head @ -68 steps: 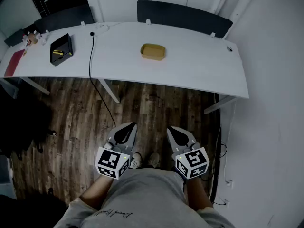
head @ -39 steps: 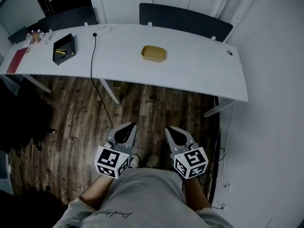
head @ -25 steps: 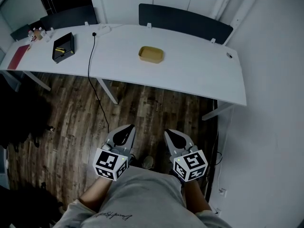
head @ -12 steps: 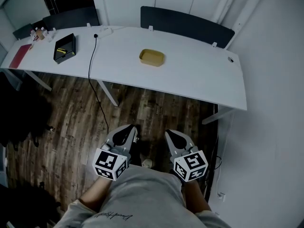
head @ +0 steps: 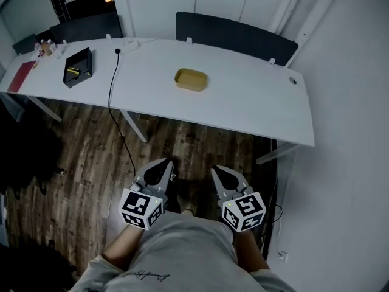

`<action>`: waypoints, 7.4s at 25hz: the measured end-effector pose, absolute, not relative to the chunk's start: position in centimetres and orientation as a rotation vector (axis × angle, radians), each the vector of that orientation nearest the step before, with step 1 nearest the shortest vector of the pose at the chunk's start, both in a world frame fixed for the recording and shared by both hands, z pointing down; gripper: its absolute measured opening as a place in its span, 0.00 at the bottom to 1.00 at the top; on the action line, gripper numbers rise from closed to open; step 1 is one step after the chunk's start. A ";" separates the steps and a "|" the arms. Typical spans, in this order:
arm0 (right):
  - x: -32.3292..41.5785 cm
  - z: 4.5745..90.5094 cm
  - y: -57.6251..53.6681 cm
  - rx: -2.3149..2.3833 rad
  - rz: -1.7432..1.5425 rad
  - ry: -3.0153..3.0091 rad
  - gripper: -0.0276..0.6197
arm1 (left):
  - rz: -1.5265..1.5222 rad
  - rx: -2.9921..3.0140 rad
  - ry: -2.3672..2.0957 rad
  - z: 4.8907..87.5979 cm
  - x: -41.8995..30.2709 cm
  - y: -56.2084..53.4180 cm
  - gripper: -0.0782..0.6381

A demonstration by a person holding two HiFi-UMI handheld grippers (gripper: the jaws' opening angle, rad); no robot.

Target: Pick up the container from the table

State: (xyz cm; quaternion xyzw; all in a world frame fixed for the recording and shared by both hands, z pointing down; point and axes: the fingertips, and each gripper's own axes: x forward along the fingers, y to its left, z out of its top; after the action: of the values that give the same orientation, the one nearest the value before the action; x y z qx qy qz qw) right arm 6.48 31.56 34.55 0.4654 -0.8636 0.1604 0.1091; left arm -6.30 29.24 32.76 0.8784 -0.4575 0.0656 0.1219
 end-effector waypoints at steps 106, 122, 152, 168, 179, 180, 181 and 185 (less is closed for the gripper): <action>7.8 38.3 -12.0 1.458 0.650 -2.304 0.07 | 0.397 2.525 -1.076 37.3 -6.9 -16.0 0.11; 8.4 42.3 -13.7 1.450 0.698 -2.253 0.07 | 0.454 2.484 -1.062 41.4 -6.8 -18.1 0.11; 9.8 48.2 -15.8 1.501 0.789 -2.141 0.07 | 0.554 2.400 -1.037 48.7 -7.0 -20.1 0.11; 10.4 52.0 -16.3 1.530 0.861 -2.050 0.14 | 0.632 2.349 -0.954 52.4 -6.4 -20.3 0.21; 10.6 53.6 -16.2 1.532 0.900 -2.011 0.19 | 0.651 2.302 -0.926 54.1 -5.6 -20.4 0.27; 10.6 53.7 -16.2 1.533 0.902 -2.009 0.19 | 0.653 2.298 -0.925 54.2 -5.6 -20.5 0.27; 10.7 53.8 -16.2 1.533 0.904 -2.007 0.19 | 0.655 2.294 -0.920 54.4 -5.5 -20.5 0.27; 10.8 54.3 -16.2 1.528 0.917 -1.999 0.20 | 0.665 2.281 -0.906 54.9 -5.3 -20.4 0.28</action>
State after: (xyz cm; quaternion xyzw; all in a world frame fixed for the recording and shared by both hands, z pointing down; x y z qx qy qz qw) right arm 10.75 -16.22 54.28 0.5554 -0.7264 0.3333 0.2299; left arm -5.26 -20.42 54.92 0.8572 -0.3405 0.2497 0.2948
